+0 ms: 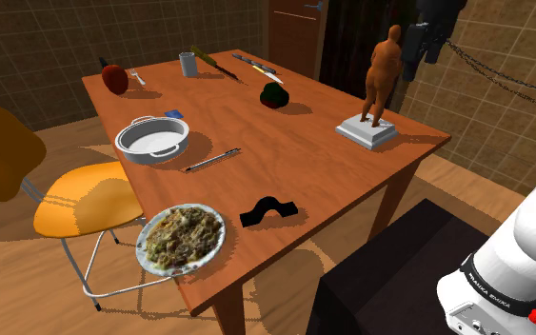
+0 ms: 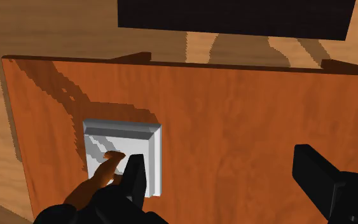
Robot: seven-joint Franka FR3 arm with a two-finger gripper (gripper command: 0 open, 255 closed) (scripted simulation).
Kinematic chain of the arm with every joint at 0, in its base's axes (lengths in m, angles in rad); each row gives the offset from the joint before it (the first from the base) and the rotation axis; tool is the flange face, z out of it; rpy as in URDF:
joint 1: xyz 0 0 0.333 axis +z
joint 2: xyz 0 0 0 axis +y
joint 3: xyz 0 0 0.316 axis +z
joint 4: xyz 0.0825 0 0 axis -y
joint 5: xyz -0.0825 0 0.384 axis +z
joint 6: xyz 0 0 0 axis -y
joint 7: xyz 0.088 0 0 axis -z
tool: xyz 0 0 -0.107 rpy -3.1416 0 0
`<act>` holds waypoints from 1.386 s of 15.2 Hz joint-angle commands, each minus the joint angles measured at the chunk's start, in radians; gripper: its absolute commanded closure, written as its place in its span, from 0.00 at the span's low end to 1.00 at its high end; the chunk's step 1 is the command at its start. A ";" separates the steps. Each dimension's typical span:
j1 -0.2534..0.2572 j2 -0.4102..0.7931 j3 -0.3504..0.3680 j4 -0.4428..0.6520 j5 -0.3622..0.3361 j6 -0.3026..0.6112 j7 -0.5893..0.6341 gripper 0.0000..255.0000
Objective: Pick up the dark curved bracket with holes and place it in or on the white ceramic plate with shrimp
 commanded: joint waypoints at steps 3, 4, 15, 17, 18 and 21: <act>0.021 0.016 0.030 -0.027 0.014 0.044 0.012 0.00; 0.032 0.026 0.045 -0.039 0.020 0.066 0.019 0.00; 0.138 0.189 0.222 -0.120 0.065 0.315 0.093 0.00; 0.153 0.229 0.256 -0.124 0.065 0.359 0.109 0.00; 0.161 0.250 0.273 -0.125 0.063 0.381 0.118 0.00; 0.179 0.320 0.326 -0.123 0.053 0.446 0.146 0.00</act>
